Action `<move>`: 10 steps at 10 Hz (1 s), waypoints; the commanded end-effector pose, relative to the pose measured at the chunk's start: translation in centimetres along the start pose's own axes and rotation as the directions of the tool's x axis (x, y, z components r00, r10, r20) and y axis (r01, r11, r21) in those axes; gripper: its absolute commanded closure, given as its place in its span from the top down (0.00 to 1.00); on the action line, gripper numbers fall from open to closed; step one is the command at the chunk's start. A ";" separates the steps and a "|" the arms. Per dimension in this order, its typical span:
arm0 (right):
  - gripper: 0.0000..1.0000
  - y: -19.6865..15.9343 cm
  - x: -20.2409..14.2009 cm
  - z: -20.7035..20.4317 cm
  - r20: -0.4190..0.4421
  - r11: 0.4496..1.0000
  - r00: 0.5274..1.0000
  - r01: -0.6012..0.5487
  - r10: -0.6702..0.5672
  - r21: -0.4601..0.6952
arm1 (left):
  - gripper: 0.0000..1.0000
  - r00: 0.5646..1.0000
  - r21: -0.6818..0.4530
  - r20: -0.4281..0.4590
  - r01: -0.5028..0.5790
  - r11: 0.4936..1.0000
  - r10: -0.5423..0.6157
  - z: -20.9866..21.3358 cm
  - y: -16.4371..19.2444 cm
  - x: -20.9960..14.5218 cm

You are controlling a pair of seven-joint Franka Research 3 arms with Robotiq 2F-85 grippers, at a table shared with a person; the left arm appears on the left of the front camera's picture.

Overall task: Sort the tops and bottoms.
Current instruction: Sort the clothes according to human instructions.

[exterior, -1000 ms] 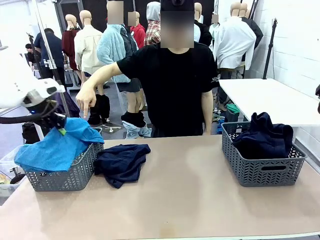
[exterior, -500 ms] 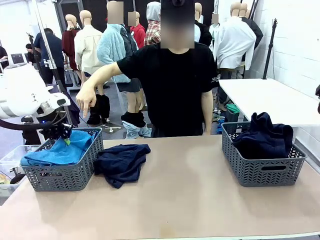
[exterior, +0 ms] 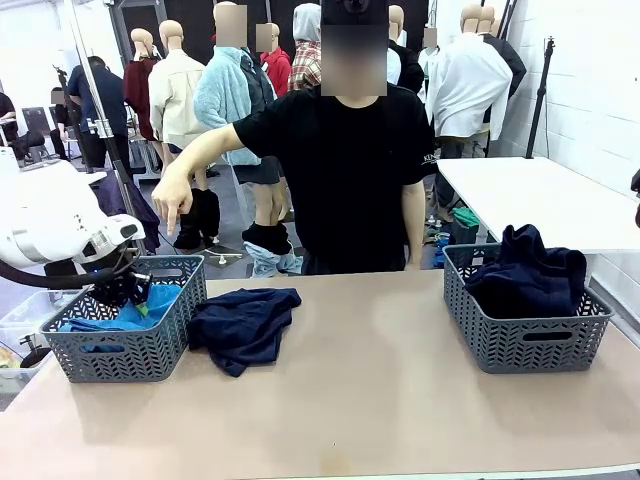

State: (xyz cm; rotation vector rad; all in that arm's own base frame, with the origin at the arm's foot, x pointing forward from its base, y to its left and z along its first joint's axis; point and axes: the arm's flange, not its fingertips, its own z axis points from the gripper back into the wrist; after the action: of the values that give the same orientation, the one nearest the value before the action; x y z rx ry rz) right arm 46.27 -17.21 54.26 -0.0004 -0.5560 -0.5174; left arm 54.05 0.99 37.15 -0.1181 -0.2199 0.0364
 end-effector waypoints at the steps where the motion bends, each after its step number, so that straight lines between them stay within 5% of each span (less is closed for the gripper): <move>1: 1.00 0.2 0.0 0.0 -0.004 1.000 1.000 -0.009 0.009 -0.019 | 0.00 0.999 0.007 0.049 0.007 1.000 -0.007 0.8 0.3 0.0; 6: 1.00 0.2 0.0 0.0 -0.004 1.000 1.000 -0.009 0.009 -0.019 | 0.98 0.996 0.007 0.082 0.035 0.999 -0.036 2.2 -0.2 0.4; 10: 1.00 0.2 0.0 0.0 -0.004 1.000 1.000 -0.009 0.009 -0.019 | 1.00 0.993 0.037 0.104 0.053 0.998 -0.056 5.5 -1.1 -0.7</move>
State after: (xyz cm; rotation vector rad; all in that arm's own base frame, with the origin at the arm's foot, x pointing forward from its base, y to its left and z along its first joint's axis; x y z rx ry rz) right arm 46.27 -17.21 54.26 -0.0004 -0.5559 -0.5174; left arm 53.54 0.56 41.42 -0.1043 -0.3229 0.0090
